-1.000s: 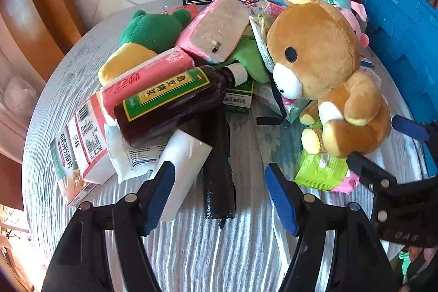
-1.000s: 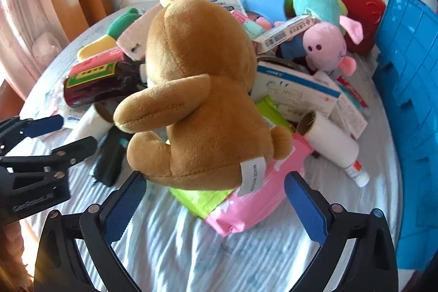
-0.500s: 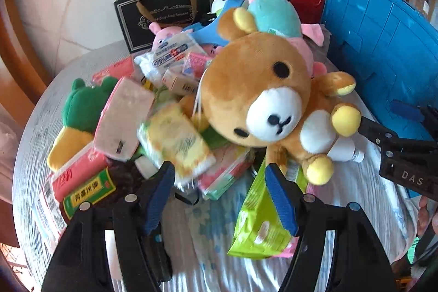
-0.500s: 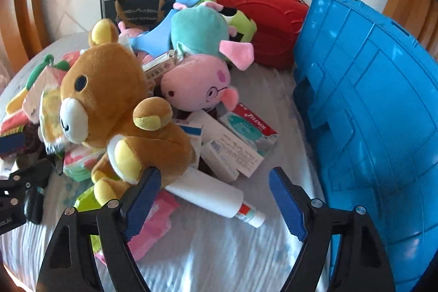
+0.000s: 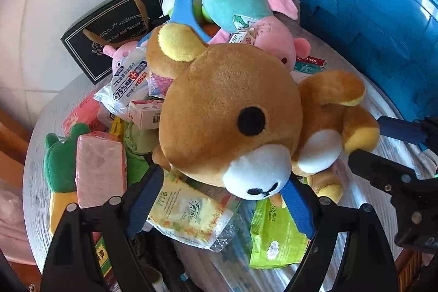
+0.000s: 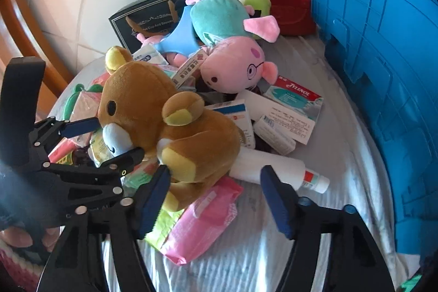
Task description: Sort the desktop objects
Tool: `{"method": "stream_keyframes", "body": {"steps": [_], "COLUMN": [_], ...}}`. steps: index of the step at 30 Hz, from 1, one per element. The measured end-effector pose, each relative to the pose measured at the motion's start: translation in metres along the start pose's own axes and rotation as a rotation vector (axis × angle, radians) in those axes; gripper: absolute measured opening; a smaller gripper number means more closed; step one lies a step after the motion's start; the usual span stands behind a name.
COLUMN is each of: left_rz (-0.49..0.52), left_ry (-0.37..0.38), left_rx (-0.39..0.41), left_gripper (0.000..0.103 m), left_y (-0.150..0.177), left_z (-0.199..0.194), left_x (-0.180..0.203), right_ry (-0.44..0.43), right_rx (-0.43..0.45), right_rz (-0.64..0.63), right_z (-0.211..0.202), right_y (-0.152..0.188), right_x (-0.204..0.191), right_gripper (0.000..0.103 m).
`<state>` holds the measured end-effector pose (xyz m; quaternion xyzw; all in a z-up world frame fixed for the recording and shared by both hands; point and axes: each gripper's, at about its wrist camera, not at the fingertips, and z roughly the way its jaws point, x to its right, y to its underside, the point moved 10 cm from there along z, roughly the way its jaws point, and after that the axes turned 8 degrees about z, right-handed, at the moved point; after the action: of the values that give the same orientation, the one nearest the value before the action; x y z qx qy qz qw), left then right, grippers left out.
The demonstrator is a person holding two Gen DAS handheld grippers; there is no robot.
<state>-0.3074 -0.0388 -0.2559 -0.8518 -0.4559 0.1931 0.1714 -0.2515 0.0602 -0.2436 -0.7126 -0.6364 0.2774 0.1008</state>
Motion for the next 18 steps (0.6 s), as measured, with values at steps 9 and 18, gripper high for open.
{"method": "stream_keyframes", "body": {"steps": [9, 18], "left_rz": [0.006, -0.010], "left_ry": [0.106, 0.107], "left_rx": [0.075, 0.057], "left_gripper": [0.085, 0.085], "left_y": [-0.027, -0.016], "left_z": [-0.010, -0.005], "left_x": [0.007, 0.002], "right_ry": [0.279, 0.278], "right_rx": [0.146, 0.155], "right_rz": [-0.133, -0.137], "right_z": [-0.006, -0.009], "right_y": [-0.045, -0.086], "right_x": [0.005, 0.022], "right_gripper": [0.027, 0.041]}}
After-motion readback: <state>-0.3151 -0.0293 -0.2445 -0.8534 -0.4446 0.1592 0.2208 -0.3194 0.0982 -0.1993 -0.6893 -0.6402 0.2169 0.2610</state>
